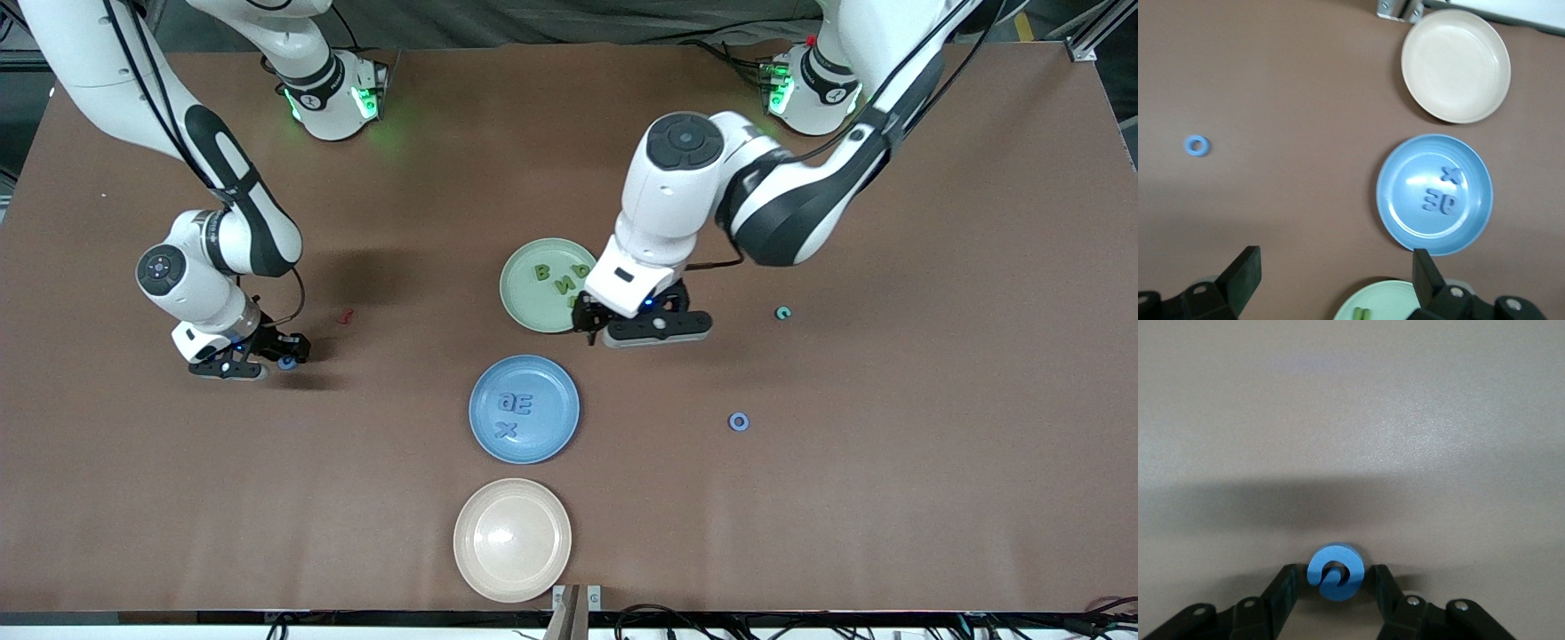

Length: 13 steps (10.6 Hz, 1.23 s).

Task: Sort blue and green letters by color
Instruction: 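Release the B with the left gripper while the right gripper grasps blue c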

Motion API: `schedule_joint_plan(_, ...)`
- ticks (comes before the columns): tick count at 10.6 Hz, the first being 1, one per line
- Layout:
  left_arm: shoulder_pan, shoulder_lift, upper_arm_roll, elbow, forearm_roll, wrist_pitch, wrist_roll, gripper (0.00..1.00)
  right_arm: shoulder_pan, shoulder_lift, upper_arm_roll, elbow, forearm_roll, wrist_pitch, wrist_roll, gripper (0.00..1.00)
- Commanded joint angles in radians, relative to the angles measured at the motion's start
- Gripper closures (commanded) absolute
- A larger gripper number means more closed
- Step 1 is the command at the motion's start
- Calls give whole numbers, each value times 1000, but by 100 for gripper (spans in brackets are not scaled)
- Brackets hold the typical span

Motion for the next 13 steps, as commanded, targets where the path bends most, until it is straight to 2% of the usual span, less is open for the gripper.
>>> schedule_joint_plan(1,85,-118,0,-33,-3,-103,128,0,7,42,5,40,-1,11,71,47)
schedule_joint_plan(3,122,-155,-3,-33,-3,-159,153,0,10,42,5,47,0,11,96,54)
schedule_joint_plan(5,165,-183,-5,-32,-7,-194,237,0,11,42,5,48,2,11,104,55)
schedule_joint_plan(8,277,-236,-5,-32,-131,-203,447,0,11,50,5,48,2,11,104,63)
schedule_joint_plan(10,312,-266,-5,-30,-158,-266,492,0,10,54,5,48,0,10,104,68)
schedule_joint_plan(11,338,-282,-5,-30,-178,-289,518,0,10,54,5,48,2,10,104,73)
schedule_joint_plan(13,401,-298,-3,-30,-227,-294,652,0,11,42,5,57,2,-3,102,79)
